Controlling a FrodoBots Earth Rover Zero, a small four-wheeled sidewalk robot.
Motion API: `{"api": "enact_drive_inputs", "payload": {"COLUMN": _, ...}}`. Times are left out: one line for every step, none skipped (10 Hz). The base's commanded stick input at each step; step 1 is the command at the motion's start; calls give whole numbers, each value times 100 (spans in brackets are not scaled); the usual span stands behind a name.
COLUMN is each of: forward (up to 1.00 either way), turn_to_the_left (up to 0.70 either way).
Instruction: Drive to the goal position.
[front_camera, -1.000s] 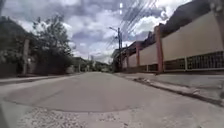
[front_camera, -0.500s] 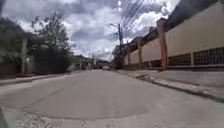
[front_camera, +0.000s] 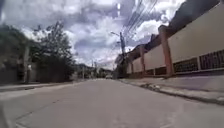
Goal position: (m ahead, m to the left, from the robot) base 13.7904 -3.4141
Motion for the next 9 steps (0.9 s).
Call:
{"api": "enact_drive_inputs", "payload": {"forward": 50, "turn_to_the_left": 0}}
{"api": "enact_drive_inputs", "payload": {"forward": 50, "turn_to_the_left": 0}}
{"api": "enact_drive_inputs", "payload": {"forward": 50, "turn_to_the_left": 0}}
{"api": "enact_drive_inputs", "payload": {"forward": 50, "turn_to_the_left": 0}}
{"api": "enact_drive_inputs", "payload": {"forward": 50, "turn_to_the_left": 0}}
{"api": "enact_drive_inputs", "payload": {"forward": 50, "turn_to_the_left": 0}}
{"api": "enact_drive_inputs", "payload": {"forward": 50, "turn_to_the_left": 0}}
{"api": "enact_drive_inputs", "payload": {"forward": 50, "turn_to_the_left": 0}}
{"api": "enact_drive_inputs", "payload": {"forward": 50, "turn_to_the_left": 0}}
